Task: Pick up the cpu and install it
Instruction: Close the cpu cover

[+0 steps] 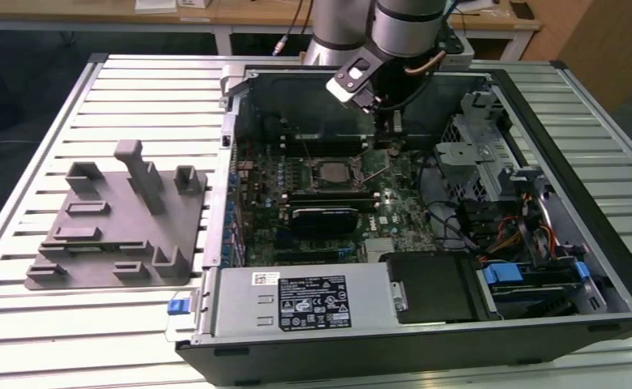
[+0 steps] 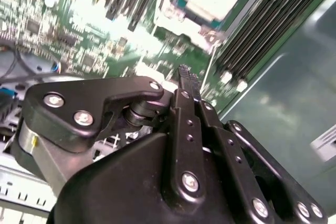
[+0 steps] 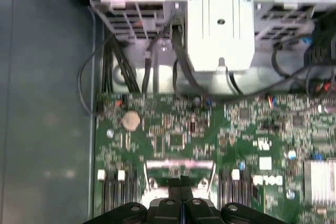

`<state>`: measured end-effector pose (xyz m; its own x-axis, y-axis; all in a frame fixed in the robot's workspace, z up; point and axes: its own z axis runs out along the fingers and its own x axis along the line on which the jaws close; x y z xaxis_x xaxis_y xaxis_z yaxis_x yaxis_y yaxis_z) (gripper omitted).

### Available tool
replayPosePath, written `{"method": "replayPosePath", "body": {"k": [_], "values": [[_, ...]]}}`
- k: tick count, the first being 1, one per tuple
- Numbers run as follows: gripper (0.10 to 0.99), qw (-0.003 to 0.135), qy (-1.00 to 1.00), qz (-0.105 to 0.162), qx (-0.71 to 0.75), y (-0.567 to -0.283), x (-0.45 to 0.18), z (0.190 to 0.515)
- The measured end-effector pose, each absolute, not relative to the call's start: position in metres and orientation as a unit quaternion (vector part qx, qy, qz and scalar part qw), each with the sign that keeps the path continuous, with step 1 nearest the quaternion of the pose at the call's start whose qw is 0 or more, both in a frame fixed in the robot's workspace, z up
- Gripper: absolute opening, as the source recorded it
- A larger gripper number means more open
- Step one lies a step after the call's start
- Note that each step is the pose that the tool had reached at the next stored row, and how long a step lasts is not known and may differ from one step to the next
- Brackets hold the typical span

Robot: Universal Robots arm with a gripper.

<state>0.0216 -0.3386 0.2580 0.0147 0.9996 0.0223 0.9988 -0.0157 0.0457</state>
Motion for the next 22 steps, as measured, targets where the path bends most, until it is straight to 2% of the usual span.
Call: {"method": "replayPosePath", "body": {"k": [8, 22], "values": [[0.106, 0.008, 0.702, 0.024, 0.712, -0.339, 0.05, 0.258], [0.106, 0.009, 0.701, 0.024, 0.712, -0.339, 0.056, 0.241]]}}
